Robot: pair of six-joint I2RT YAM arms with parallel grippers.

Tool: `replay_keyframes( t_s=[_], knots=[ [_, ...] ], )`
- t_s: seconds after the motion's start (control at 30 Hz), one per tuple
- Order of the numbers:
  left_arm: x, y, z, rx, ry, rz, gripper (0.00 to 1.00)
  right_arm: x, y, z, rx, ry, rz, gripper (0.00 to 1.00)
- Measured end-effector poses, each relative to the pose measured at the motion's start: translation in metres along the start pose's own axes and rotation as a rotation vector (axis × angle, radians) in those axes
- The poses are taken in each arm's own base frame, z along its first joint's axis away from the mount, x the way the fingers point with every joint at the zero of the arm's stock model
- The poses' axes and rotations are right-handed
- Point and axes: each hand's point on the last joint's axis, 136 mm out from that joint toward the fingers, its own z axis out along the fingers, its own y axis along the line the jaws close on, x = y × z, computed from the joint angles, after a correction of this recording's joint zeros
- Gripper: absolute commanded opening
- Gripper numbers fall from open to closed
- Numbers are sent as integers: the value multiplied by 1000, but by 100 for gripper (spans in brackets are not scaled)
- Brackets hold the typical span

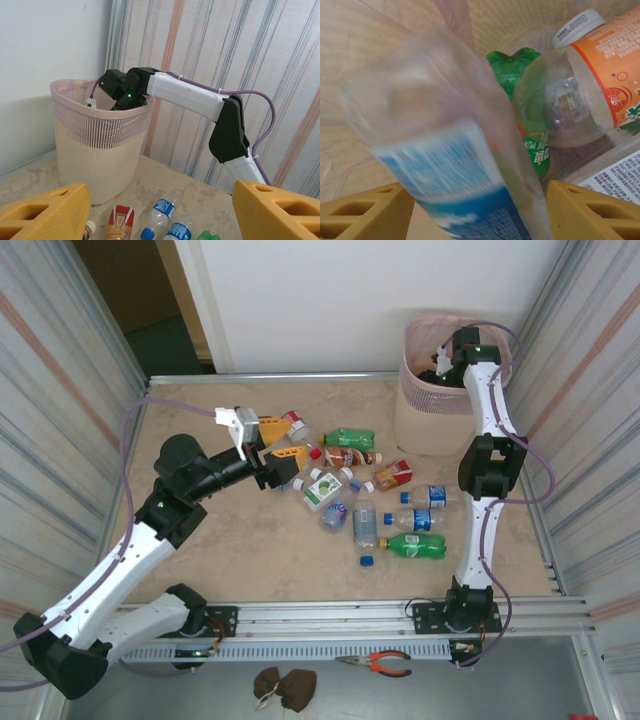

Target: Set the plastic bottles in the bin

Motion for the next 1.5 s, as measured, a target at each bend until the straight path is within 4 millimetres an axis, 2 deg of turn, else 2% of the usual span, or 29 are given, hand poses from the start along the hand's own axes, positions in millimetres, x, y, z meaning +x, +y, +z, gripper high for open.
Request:
replay_keyframes(
  t_s=[0.13,0.23,0.63,0.83,0.93,1.03,1.23,1.37,1.5],
  knots=[
    [3,3,0,-16,8,-11,76,-2,2,-7,3,-13,-5,73],
    [6,6,0,-29,17,-24,76,-6,7,-23,8,-45,-15,74],
    [21,18,0,-78,56,-103,75,-28,42,-125,14,-278,-84,73],
    [34,28,1,-122,91,-170,74,-28,60,-174,25,-378,-116,72],
    [46,32,-1,-147,122,-212,74,-22,77,-196,29,-423,-139,72],
    [58,36,-3,-173,162,-255,74,-6,102,-215,26,-450,-180,72],
    [70,34,-15,-199,200,-312,74,47,153,-242,-1,-468,-277,72],
    [79,29,-26,-208,212,-348,74,85,169,-242,-12,-446,-292,69],
    [93,28,-34,-221,239,-389,73,122,171,-222,-9,-383,-278,67]
  ],
)
